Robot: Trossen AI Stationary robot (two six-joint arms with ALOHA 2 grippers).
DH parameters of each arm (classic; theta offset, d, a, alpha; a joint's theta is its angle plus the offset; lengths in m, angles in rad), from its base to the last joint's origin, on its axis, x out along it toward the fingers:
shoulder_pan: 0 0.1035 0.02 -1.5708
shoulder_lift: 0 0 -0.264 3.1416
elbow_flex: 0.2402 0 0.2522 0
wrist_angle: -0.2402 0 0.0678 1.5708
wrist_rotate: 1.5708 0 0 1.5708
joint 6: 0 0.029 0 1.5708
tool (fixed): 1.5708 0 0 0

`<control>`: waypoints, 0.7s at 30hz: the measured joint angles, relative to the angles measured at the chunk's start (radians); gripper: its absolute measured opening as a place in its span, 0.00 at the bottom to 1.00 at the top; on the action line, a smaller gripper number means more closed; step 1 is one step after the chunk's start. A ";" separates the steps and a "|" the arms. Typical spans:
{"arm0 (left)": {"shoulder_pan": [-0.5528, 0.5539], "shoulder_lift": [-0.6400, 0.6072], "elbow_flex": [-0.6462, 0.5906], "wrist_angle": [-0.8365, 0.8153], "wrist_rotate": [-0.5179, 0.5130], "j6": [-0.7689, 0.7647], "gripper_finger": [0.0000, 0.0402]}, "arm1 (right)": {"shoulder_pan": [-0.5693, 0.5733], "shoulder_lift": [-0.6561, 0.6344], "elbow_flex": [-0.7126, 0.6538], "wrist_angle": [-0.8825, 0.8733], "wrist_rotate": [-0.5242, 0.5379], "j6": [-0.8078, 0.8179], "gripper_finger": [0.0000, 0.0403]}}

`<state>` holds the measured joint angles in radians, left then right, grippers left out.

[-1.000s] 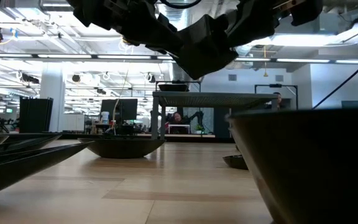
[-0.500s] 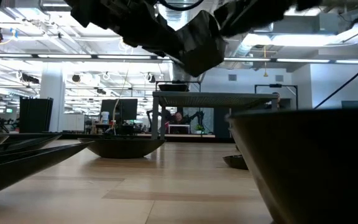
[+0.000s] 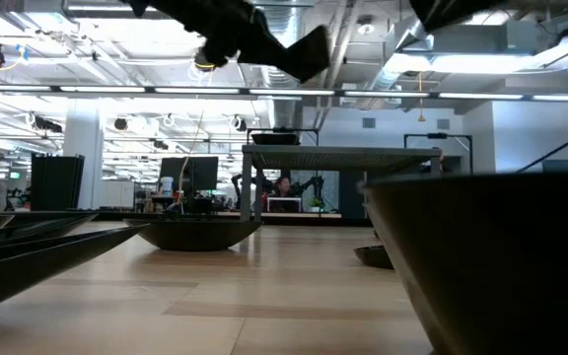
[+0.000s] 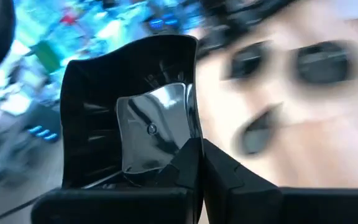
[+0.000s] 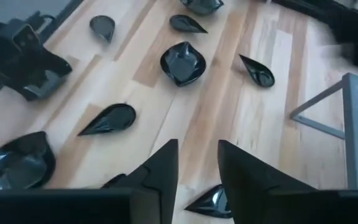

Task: Pick & Place Mini shaped plates
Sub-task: Stack the distorted square plate on top of the distorted plate on the shelf

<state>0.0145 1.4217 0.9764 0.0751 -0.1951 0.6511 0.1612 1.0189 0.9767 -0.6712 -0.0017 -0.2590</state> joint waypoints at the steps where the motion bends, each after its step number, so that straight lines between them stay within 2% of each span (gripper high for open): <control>1: 0.040 -0.014 0.000 -0.004 0.000 0.009 0.02 | -0.006 -0.013 -0.035 0.022 0.002 -0.009 0.25; 4: 0.168 -0.040 0.000 -0.021 0.026 0.027 0.02 | -0.030 -0.030 -0.122 0.118 0.003 -0.041 0.23; 10: 0.365 -0.024 0.000 -0.040 0.244 0.050 0.02 | -0.085 -0.024 -0.176 0.219 0.003 -0.063 0.20; 18: 0.427 0.010 0.009 -0.064 0.263 0.153 0.02 | -0.136 -0.003 -0.180 0.241 0.003 -0.065 0.19; 21: 0.421 0.007 0.111 -0.185 0.266 0.159 0.02 | -0.155 0.002 -0.178 0.246 0.003 -0.065 0.19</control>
<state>0.4359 1.4283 1.0873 -0.1098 0.0708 0.8101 0.0061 1.0207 0.7986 -0.4256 0.0013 -0.3241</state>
